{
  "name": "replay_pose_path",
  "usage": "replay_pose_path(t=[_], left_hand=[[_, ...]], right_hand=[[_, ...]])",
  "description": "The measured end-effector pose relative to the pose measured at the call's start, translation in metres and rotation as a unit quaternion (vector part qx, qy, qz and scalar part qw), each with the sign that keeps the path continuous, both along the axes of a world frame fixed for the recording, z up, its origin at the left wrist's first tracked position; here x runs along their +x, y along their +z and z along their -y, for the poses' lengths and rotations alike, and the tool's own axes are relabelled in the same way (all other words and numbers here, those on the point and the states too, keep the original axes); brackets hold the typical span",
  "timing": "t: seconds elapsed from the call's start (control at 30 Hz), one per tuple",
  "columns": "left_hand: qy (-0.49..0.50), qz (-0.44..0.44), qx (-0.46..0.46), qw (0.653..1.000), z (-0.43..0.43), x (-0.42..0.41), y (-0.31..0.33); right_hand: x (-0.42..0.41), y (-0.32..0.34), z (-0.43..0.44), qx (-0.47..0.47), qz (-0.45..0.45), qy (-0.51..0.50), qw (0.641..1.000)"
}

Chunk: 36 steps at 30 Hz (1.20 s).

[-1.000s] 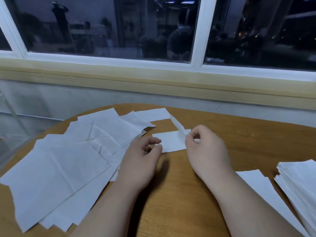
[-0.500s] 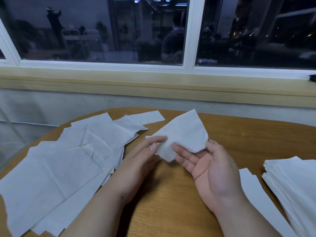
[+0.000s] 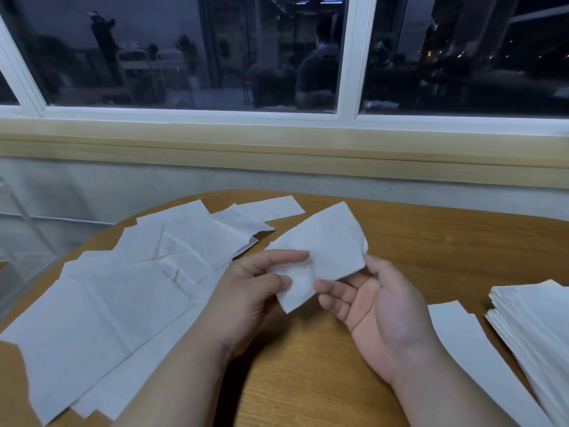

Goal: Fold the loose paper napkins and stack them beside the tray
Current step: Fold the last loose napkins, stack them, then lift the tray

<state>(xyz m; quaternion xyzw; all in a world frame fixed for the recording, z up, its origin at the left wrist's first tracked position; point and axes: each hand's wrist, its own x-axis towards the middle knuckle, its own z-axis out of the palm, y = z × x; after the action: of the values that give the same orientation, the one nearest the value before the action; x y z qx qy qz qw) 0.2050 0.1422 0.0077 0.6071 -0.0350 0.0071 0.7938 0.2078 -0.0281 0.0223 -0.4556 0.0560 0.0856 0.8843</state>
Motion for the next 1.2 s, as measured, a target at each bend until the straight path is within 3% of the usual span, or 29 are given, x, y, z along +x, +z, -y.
replay_pose_path(t=[0.1, 0.17, 0.27, 0.33, 0.43, 0.53, 0.63, 0.93, 0.97, 1.1, 1.2], left_hand=[[0.020, -0.036, 0.085, 0.996, -0.011, 0.000, -0.002], [0.033, -0.050, 0.150, 0.987, -0.020, -0.002, -0.001], [-0.019, -0.069, 0.294, 0.953, -0.034, -0.007, 0.004], [-0.061, -0.084, 0.338, 0.935, -0.039, -0.009, 0.008], [-0.085, -0.086, 0.367, 0.923, -0.041, -0.010, 0.009], [-0.107, -0.073, 0.397, 0.909, -0.043, -0.010, 0.004], [-0.130, -0.051, 0.421, 0.896, -0.044, -0.012, 0.003], [-0.119, -0.076, 0.381, 0.914, -0.045, -0.052, 0.004], [-0.117, -0.082, 0.375, 0.916, -0.045, -0.059, 0.004], [-0.088, -0.083, 0.354, 0.927, -0.048, -0.086, -0.001], [-0.057, -0.071, 0.352, 0.931, -0.047, -0.103, -0.004]], right_hand=[[0.001, -0.005, 0.005, -0.234, 0.023, -0.097, 0.967], [0.003, -0.011, 0.011, -0.430, 0.063, -0.132, 0.891], [0.008, -0.021, 0.013, -0.642, 0.178, -0.061, 0.743], [0.015, -0.029, 0.010, -0.709, 0.202, 0.026, 0.675], [0.018, -0.033, 0.005, -0.755, 0.181, 0.117, 0.619], [0.016, -0.032, 0.006, -0.802, 0.189, 0.093, 0.559], [0.012, -0.027, 0.007, -0.827, 0.181, 0.042, 0.530], [0.008, -0.031, 0.015, -0.832, 0.181, 0.009, 0.525], [0.006, -0.030, 0.015, -0.820, 0.186, 0.001, 0.541], [-0.019, -0.017, 0.018, -0.694, 0.189, -0.037, 0.693], [-0.056, -0.014, 0.021, -0.614, 0.189, -0.045, 0.765]])
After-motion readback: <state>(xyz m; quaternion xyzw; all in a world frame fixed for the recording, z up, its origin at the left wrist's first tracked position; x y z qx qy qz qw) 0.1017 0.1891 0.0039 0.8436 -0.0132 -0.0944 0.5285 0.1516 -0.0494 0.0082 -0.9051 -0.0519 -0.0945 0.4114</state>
